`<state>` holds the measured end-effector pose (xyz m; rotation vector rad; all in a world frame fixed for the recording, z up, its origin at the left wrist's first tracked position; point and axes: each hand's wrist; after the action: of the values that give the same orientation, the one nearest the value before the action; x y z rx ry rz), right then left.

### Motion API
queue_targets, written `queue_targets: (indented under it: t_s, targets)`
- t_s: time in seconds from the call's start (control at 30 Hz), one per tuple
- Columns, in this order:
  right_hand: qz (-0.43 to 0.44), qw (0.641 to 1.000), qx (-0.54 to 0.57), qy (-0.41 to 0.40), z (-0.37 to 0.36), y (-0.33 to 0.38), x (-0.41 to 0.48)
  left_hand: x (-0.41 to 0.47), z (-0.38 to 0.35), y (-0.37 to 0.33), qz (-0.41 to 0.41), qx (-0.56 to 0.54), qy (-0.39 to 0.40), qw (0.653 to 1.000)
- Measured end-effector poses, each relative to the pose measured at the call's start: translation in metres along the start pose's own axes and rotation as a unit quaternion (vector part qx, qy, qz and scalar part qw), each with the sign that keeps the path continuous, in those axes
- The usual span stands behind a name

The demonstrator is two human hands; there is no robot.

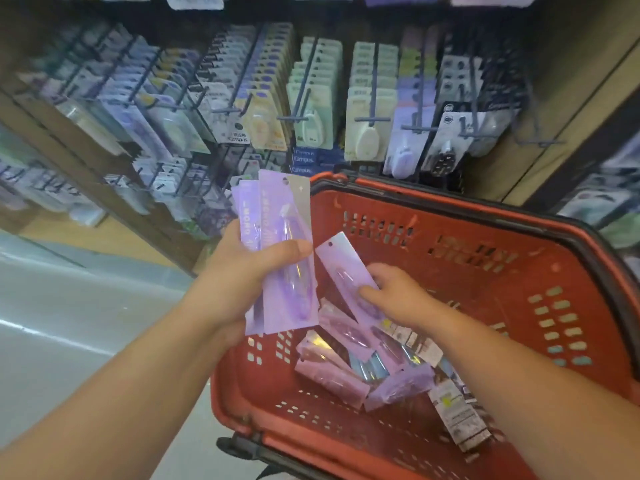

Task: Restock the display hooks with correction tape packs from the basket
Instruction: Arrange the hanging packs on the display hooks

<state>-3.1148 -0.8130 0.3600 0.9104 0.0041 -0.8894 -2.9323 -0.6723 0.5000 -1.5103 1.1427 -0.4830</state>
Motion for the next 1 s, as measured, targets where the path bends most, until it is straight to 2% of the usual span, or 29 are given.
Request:
queue_targets:
  t_s: [0.13,0.2,0.33,0.5,0.7,1.0]
  targets:
    - [0.013,0.992,0.103,-0.075,0.056,0.03,-0.042,0.007,-0.021,-0.014,-0.017,-0.016,0.049,0.999]
    - [0.037,0.979,0.172,-0.107,0.079,0.045,-0.064,0.008,-0.034,-0.024,-0.018,-0.027,0.084,0.996]
    - [0.077,0.953,0.24,-0.166,0.115,0.073,-0.106,0.003,-0.063,-0.045,-0.062,-0.039,0.133,0.988]
    - [0.151,0.933,0.248,-0.213,0.153,0.105,-0.147,-0.014,-0.105,-0.078,-0.124,-0.044,0.179,0.975]
    - [0.223,0.918,0.263,-0.195,0.194,0.135,-0.178,-0.041,-0.154,-0.116,-0.189,-0.044,0.248,0.949]
    - [0.294,0.885,0.254,-0.255,0.253,0.192,-0.198,-0.062,-0.166,-0.19,-0.308,-0.014,0.227,0.924]
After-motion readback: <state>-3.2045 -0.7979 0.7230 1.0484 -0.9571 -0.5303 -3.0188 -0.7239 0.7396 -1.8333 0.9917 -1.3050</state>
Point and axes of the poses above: each hand's wrist, its own x-axis towards the middle knuckle, its own z-axis out of the back of the hand, y = z × x, and after that the axes turned 11 degrees about -x, right-handed
